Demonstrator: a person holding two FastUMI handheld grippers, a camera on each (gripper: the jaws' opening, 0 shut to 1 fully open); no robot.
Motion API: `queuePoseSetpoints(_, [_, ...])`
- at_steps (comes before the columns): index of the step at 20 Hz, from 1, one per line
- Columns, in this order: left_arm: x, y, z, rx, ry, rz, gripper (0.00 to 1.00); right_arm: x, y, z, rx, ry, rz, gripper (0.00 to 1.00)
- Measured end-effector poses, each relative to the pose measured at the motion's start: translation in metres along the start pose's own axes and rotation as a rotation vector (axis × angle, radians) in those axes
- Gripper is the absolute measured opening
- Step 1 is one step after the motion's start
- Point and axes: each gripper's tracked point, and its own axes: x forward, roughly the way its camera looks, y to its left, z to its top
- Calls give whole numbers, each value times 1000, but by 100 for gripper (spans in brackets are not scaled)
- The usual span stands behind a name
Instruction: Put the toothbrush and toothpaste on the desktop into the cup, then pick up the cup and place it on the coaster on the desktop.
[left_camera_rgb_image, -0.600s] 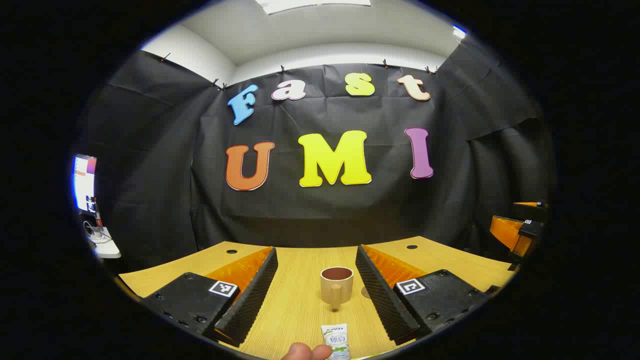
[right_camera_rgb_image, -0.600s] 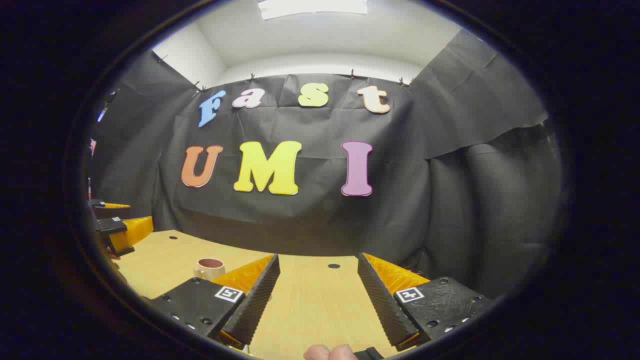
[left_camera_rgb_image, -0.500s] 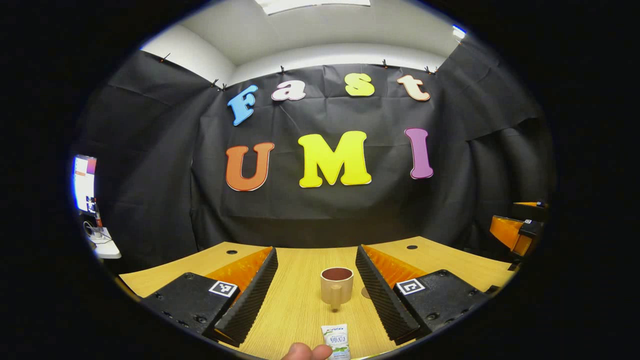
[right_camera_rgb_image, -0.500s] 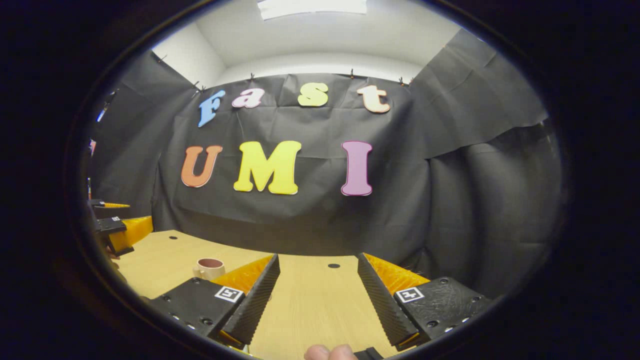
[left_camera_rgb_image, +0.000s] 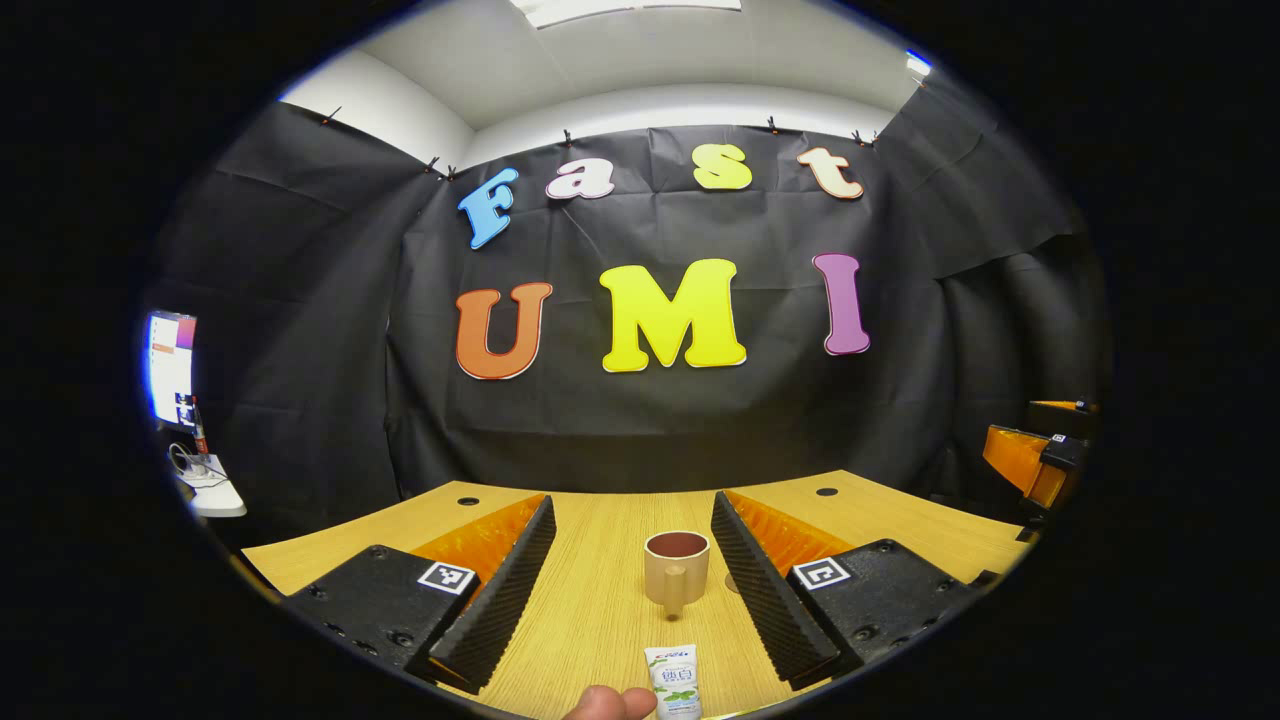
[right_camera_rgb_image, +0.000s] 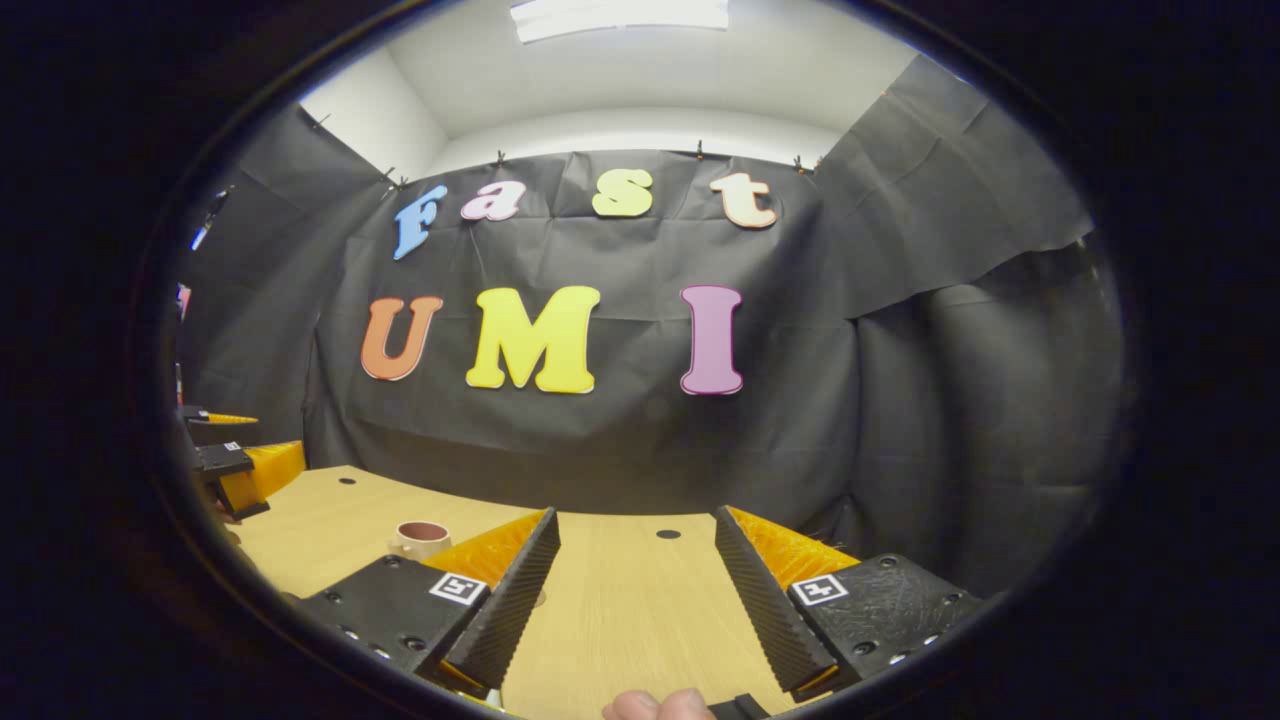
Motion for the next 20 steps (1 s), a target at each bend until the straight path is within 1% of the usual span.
queuePoseSetpoints(2, [0,0,-1,0,1,-1,99,0,1,0,-1,3,0,96])
queuePoseSetpoints(7, [0,-1,-5,-3,17,-3,99,-1,3,0,-2,-1,6,94])
queuePoseSetpoints(12, [-2,-4,-18,-10,68,-16,99,-1,2,-8,8,20,9,96])
queuePoseSetpoints(15, [-6,-13,-38,-8,148,-44,99,-2,-2,-19,-1,45,8,94])
queuePoseSetpoints(16, [-9,-12,-47,-7,184,-44,99,-3,-4,-22,2,54,7,96])
queuePoseSetpoints(18, [-13,-14,-65,-12,260,-42,99,-3,-8,-28,16,71,2,94])
queuePoseSetpoints(20, [-20,-19,-82,-26,328,-55,100,-4,-10,-34,31,85,1,95])
